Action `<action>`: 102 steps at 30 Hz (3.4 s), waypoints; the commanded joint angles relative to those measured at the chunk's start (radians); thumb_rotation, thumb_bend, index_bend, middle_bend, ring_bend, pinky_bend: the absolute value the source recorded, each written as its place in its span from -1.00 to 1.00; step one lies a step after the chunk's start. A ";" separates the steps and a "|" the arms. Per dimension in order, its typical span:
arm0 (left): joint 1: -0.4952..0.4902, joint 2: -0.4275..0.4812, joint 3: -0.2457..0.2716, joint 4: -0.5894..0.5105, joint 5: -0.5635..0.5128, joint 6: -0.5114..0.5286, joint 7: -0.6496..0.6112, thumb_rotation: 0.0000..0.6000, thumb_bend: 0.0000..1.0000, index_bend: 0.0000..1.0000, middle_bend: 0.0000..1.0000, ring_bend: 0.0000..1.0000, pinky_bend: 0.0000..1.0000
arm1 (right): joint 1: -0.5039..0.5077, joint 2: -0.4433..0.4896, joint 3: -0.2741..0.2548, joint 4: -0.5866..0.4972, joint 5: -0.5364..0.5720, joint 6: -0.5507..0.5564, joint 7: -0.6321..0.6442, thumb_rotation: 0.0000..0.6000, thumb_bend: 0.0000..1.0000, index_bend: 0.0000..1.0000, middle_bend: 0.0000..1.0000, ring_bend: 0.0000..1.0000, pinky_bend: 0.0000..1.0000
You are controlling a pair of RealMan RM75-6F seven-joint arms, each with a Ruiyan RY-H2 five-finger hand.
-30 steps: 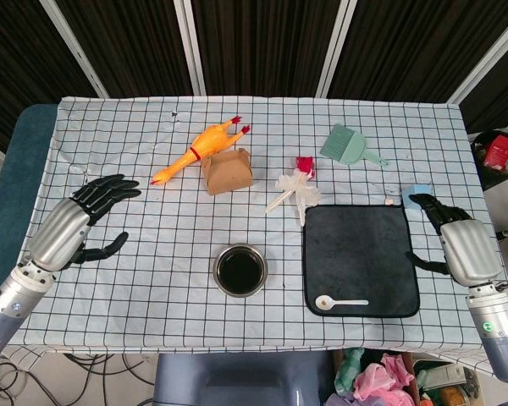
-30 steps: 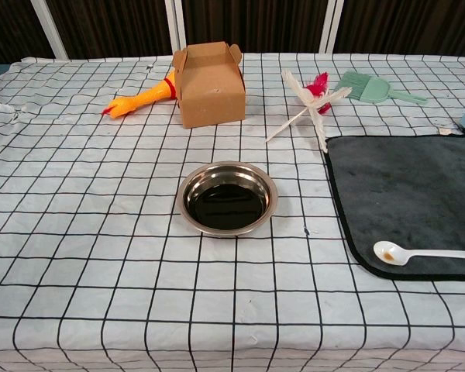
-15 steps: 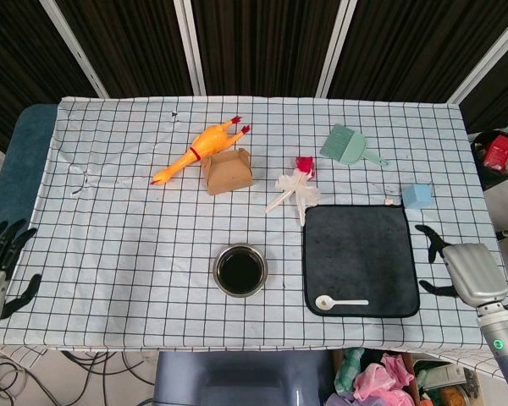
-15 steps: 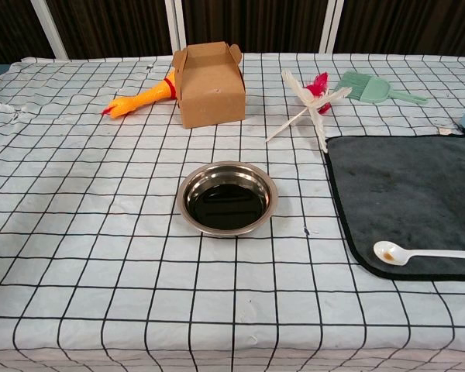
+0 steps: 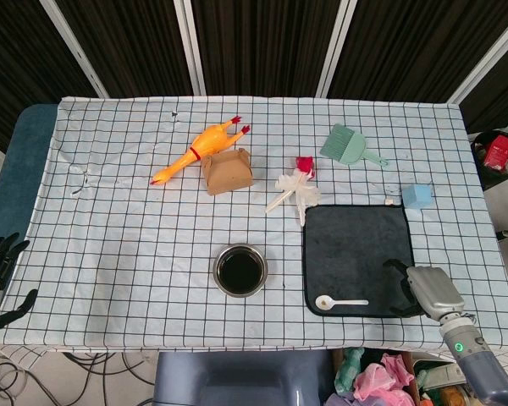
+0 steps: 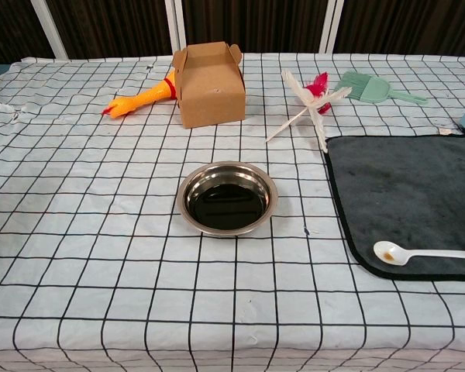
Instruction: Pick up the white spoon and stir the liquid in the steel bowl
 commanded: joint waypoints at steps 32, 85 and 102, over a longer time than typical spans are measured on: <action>0.016 -0.010 -0.051 -0.007 -0.040 -0.052 0.035 1.00 -0.37 -0.80 -0.95 -1.00 -1.00 | -0.065 -0.384 -0.015 0.175 0.068 0.183 -0.133 1.00 -0.56 0.00 0.67 1.00 1.00; 0.030 -0.009 -0.072 -0.011 -0.045 -0.058 0.040 1.00 -0.37 -0.80 -0.96 -1.00 -1.00 | -0.066 -0.456 -0.006 0.245 0.066 0.148 -0.142 1.00 -0.42 0.12 0.69 1.00 1.00; 0.033 -0.011 -0.077 -0.016 -0.051 -0.059 0.049 1.00 -0.37 -0.80 -0.97 -1.00 -1.00 | -0.063 -0.460 -0.006 0.249 0.069 0.137 -0.147 1.00 -0.39 0.17 0.69 1.00 1.00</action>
